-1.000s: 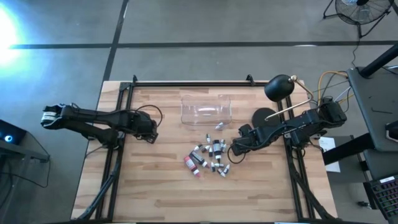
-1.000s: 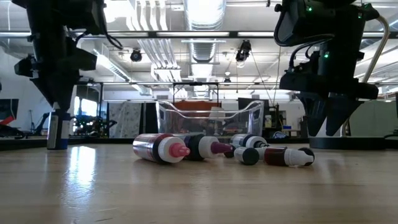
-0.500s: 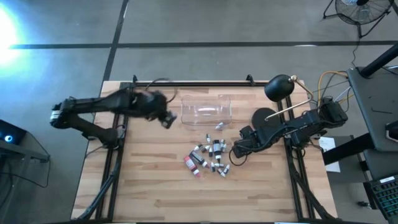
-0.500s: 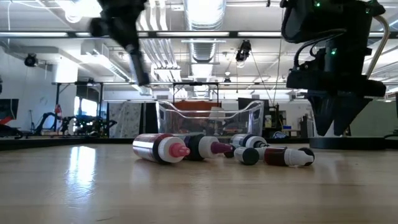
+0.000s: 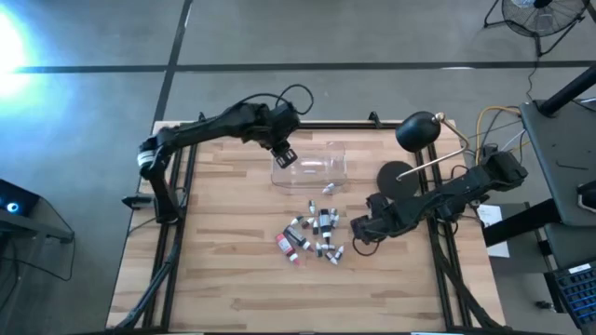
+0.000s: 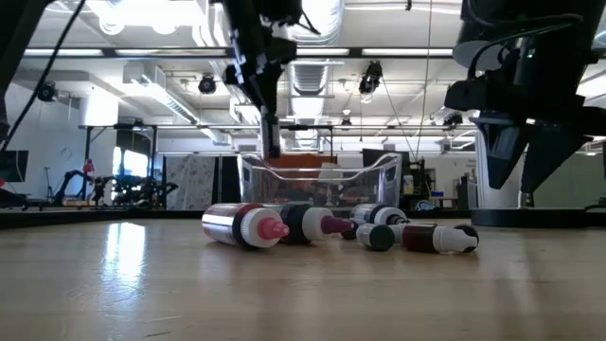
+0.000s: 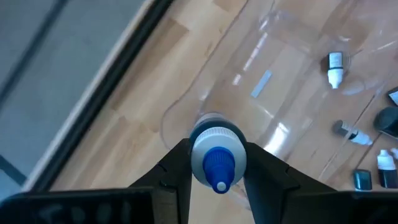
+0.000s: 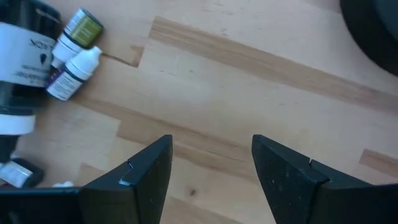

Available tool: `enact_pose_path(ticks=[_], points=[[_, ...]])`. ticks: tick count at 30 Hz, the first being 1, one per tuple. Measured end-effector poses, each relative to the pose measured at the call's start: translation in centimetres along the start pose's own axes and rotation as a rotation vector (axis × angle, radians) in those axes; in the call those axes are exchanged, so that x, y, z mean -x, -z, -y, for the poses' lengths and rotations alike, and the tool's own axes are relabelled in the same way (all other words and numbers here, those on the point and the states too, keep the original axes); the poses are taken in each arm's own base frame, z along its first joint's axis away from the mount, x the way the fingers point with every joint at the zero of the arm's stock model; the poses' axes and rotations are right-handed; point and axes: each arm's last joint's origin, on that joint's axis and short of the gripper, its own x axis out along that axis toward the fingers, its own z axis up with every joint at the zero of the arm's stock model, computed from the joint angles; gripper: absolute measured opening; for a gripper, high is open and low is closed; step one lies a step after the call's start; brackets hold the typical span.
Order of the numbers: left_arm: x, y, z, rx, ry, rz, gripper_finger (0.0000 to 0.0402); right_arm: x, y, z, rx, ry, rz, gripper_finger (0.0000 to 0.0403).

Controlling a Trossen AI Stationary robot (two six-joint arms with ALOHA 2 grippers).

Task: Pick & Place food coloring
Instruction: Put the large blue food coloring bottle into the transparent bin

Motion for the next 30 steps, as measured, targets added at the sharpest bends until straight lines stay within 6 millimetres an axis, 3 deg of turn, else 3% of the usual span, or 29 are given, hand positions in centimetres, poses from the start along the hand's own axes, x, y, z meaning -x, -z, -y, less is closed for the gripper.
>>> enact_pose_path(ticks=[7, 14, 24, 30], points=[[-4.3, -0.3, 0.0, -0.012, 0.011, -0.034, 0.0093, -0.3, 0.7, 0.1, -0.032, 0.016, -0.001, 0.0215], [-7.8, 1.3, 0.2, -0.014, -0.003, -0.124, 0.0093, -0.4, 0.8, 0.3, -0.052, 0.022, 0.0, 0.0215], [-9.8, 3.2, -0.4, 0.031, -0.015, -0.068, 0.0096, -0.7, 0.9, 0.5, -0.064, 0.033, 0.002, 0.0215], [-10.0, 3.5, -0.5, 0.031, -0.042, -0.063, 0.0118, -0.7, 0.9, 0.6, -0.086, 0.036, 0.003, 0.0215]])
